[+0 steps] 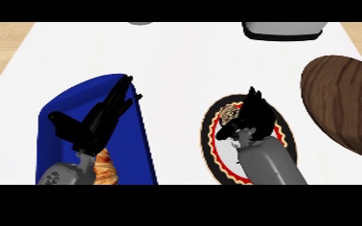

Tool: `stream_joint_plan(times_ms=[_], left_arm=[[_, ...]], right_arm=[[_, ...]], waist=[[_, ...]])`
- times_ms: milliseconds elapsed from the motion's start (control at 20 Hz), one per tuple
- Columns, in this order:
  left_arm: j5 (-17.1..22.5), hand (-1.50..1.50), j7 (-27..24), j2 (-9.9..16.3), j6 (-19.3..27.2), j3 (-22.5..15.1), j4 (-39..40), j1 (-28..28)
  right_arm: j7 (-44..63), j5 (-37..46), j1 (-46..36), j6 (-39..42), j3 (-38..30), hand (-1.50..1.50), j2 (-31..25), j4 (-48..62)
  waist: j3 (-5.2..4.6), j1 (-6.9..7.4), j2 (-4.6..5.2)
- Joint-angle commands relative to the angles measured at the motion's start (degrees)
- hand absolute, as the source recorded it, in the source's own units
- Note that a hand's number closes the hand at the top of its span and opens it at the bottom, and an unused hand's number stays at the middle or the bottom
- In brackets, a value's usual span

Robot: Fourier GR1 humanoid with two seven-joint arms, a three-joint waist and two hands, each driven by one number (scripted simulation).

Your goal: Pick the cupcake from the plate and place it in the bowl

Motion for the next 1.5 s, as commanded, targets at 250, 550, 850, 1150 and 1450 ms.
stream_joint_plan(times_ms=[250, 550, 850, 1150, 1450], left_arm=[[-1.24, 0.00, 0.93, -2.00, 1.15, 0.18, 0.53, -1.49], [-1.72, 0.00, 1.98, -2.30, 0.37, 2.10, 1.60, -2.85], [-3.39, 0.00, 1.88, -3.82, 1.02, 0.28, -2.67, 1.32], [-3.28, 0.00, 1.30, -3.85, -1.57, 1.44, 1.11, -0.78], [-3.03, 0.00, 0.68, -3.34, -1.10, 2.60, -0.27, 1.68]], right_arm=[[9.45, 0.06, -0.52, -6.86, 0.02, -1.50, 0.63, 5.92], [7.56, 2.40, -3.46, -7.42, 3.68, 1.50, 0.63, 6.57], [5.24, 1.72, -5.53, -6.65, 2.42, 1.50, 0.63, 8.30], [7.57, 4.13, -5.09, -9.49, 7.80, 1.50, 0.63, 10.57], [-26.66, 1.12, 11.38, 4.88, 19.40, 1.50, -11.67, -3.23]], waist=[[0.03, -0.25, 0.18], [0.03, -0.25, 0.09], [0.04, 0.01, 0.04], [0.02, -0.04, 0.09], [-0.01, -1.58, -0.53]])
